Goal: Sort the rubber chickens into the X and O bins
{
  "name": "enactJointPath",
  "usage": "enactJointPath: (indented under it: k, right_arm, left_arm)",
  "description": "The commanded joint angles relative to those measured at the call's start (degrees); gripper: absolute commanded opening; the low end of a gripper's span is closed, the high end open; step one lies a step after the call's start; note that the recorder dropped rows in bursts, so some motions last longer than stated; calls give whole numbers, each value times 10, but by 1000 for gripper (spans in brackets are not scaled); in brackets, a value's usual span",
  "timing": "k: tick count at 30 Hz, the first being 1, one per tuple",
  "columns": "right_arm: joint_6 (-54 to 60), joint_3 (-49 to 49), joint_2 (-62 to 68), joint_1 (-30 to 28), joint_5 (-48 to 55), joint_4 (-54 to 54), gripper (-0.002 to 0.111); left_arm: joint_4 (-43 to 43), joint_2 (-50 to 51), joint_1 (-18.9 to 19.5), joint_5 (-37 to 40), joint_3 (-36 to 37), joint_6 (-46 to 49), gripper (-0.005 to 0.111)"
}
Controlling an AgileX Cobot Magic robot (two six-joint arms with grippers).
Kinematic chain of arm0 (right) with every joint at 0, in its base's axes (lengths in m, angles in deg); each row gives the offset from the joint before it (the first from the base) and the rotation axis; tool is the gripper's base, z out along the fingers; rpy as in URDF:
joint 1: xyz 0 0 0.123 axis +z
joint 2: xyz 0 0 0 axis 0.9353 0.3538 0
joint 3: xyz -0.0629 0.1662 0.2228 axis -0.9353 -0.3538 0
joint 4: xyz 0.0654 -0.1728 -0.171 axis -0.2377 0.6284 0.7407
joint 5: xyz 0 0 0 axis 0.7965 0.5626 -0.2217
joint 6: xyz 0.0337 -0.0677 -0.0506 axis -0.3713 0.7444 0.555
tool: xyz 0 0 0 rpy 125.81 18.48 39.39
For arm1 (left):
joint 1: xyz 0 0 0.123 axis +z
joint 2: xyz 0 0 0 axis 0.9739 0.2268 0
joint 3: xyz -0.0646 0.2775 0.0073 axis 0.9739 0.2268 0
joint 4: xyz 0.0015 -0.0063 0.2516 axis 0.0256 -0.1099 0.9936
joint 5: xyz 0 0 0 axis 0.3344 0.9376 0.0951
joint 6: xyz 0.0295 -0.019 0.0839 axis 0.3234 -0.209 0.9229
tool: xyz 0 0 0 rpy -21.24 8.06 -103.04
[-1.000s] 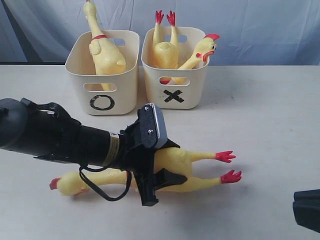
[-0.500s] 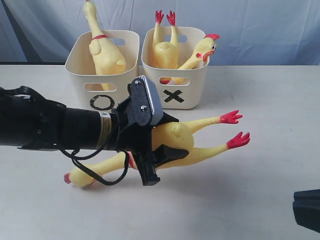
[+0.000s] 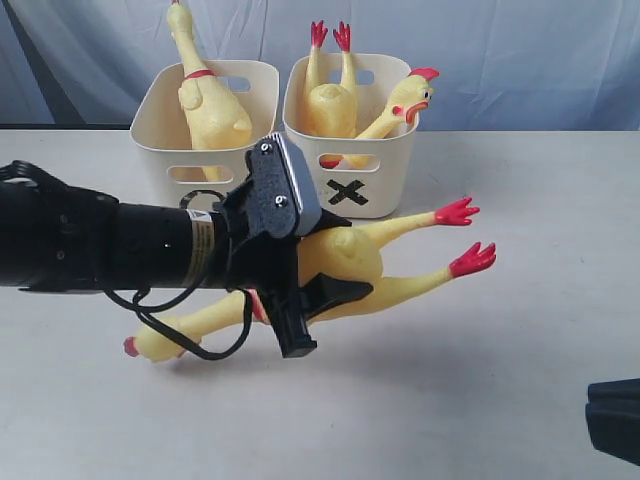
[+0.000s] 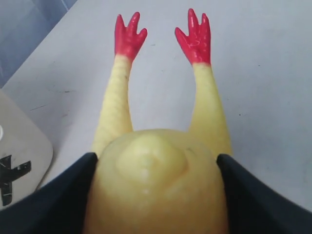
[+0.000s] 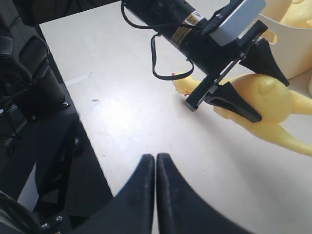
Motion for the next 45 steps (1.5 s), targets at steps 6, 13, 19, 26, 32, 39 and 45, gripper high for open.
enactJointPath:
  k: [6,13,19,26,32,39,45]
  right_arm:
    - [0,-2,-4,-3,-1,-2,1]
    - [0,-2,-4,-3,-1,-2,1]
    - [0,-2,-4,-3,-1,-2,1]
    - [0,-2,-4,-3,-1,-2,1]
    - [0,-2,-4,-3,-1,-2,1]
    - [0,-2,-4,-3,-1,-2,1]
    - [0,-2,-4,-3,-1,-2,1]
  left_arm:
    - [-11,-38,0,75,-44,1,0]
    - [-30,-55,0,137,-88,4,0]
    - [-30,-62,0,152,-126,41,0]
    - [-44,-62,19,152,-167,62,0]
    - [-85,-66,65,119,-183,62,0]
    - [-117,-100,129,56,-183,61,0]
    - [-145,-131,179,49,-183,60,0]
